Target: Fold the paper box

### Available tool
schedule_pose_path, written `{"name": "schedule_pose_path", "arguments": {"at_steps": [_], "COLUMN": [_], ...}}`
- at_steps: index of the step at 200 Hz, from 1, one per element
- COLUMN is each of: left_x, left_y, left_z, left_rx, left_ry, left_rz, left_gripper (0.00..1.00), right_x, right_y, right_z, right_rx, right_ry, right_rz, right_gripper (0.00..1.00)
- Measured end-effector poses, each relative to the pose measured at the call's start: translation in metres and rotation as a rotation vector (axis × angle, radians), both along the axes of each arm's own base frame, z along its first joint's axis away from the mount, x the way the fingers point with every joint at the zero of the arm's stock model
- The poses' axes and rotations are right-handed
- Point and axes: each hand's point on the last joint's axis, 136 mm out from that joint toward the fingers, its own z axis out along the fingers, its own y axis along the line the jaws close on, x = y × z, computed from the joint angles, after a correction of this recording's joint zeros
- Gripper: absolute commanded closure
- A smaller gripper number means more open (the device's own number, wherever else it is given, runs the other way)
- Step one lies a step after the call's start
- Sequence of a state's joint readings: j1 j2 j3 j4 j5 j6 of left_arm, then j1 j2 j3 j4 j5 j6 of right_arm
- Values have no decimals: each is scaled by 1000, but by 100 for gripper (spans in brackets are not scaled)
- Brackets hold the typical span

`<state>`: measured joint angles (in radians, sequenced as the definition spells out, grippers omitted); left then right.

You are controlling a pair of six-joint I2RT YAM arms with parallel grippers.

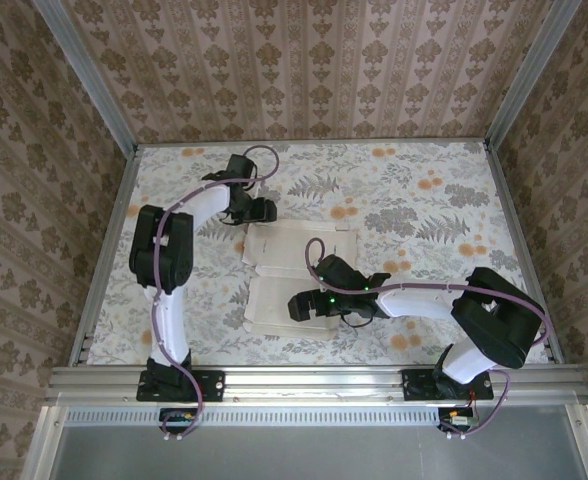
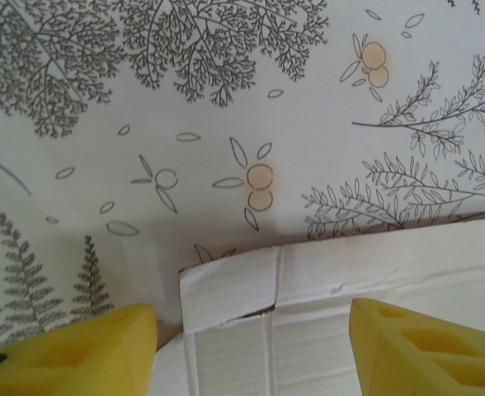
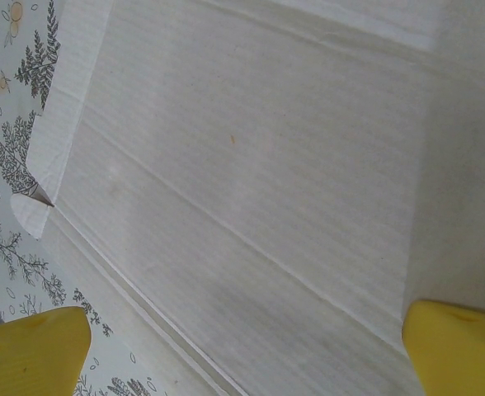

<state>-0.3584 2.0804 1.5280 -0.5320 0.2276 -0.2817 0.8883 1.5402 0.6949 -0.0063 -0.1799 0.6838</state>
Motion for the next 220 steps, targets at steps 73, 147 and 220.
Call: {"name": "schedule_pose_path", "arguments": {"at_steps": [73,147,220], "left_x": [4,2,-5], "left_y": [-4,-14,-31], "left_z": [-12,-7,10], "left_rx": [-3,-59,-65], "left_ry": [21,26,-6], "left_rz": [-11,-37,-83], "left_gripper": [38,43,47], "right_x": [0,2,2], "right_y": [0,2,6], "right_z": [0,-2,-2], "right_rx": [-2,-7,-4], "right_ry": [-2,-2,-7], "right_rz": [-2,-2,4], "right_gripper": [0,0,0]}}
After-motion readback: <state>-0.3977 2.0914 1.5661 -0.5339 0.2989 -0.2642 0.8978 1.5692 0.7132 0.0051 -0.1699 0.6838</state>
